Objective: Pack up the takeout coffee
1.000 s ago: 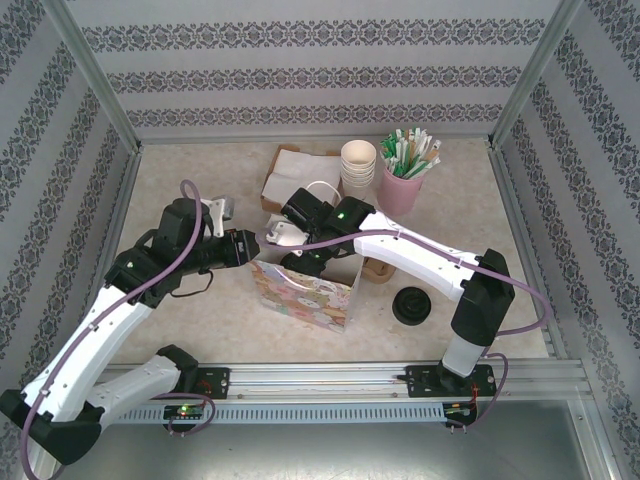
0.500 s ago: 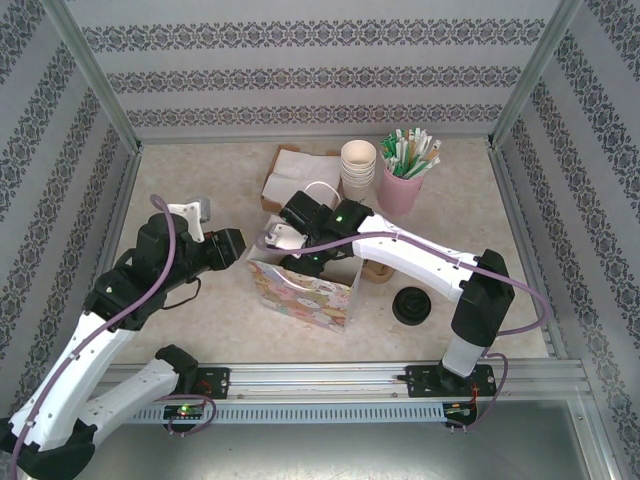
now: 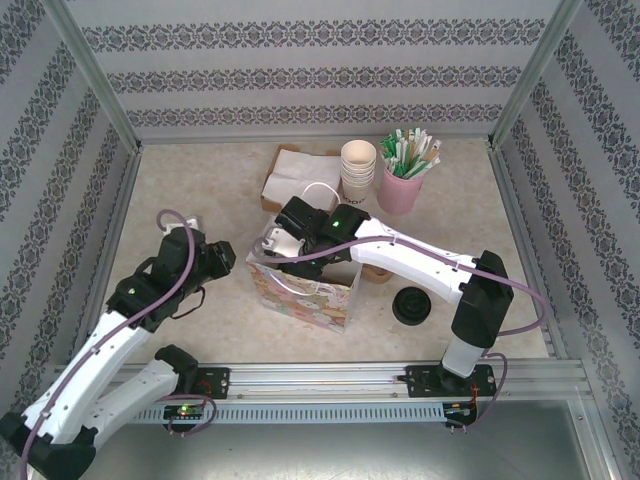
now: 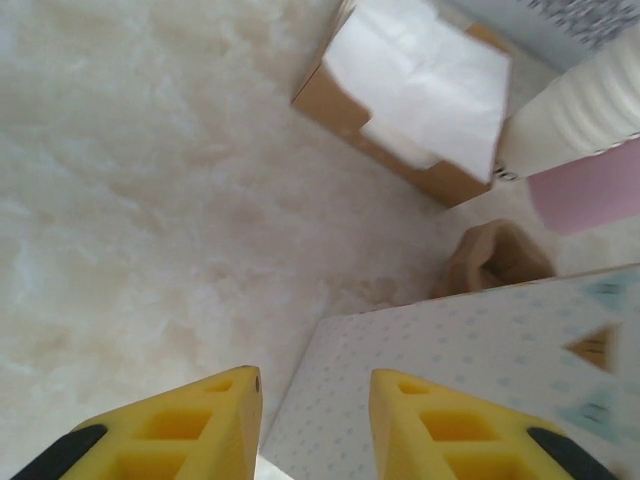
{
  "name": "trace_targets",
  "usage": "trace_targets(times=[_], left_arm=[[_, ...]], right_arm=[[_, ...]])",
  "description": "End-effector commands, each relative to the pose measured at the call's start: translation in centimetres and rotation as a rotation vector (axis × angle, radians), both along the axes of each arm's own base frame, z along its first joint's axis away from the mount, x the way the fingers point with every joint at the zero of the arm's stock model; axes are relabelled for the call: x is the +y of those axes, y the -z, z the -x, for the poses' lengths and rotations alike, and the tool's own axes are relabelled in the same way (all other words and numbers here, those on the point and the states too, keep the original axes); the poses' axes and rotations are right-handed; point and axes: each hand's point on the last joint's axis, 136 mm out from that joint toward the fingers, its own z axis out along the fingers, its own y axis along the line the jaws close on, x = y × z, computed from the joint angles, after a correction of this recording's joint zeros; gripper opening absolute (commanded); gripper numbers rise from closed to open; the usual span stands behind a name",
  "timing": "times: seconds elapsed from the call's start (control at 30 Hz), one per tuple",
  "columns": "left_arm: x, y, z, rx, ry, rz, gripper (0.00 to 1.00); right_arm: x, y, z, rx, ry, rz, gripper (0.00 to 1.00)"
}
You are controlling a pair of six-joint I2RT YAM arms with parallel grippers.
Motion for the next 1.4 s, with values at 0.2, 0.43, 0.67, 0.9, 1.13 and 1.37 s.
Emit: trace_targets(times=[0.2, 0.43, 0.67, 0.9, 1.13, 1.37], left_arm=[[-2.6, 5.7, -1.5, 0.107, 0.042, 0.103, 0.31], [-4.4, 9.1, -1.8, 0.138, 0.093, 0.168, 0.31], [-5.7, 12.1, -2.2, 0.199, 0.131, 0.193, 0.31], [-6.3, 13.7, -2.3, 0.236, 0.156, 0.194, 0.31], [-5.7, 13.8, -1.9, 0.232, 0.144, 0.171, 0.32], [-4.3, 14.4, -1.3, 0.236, 0.095, 0.126, 0.32]], right_arm=[[-2.8, 4.9, 2.6, 0.12, -0.039, 0.205, 0.46], [-1.7, 4.2, 3.3, 0.197, -0.015, 0.109, 0.46], [-2.0, 4.5, 3.4, 0.247, 0.022, 0.092, 0.46], [-3.3, 5.9, 2.9, 0.274, 0.076, 0.142, 0.45], [-4.9, 7.3, 2.3, 0.224, 0.1, 0.238, 0.44], [-3.2, 5.1, 2.1, 0.216, 0.127, 0.103, 0.44]])
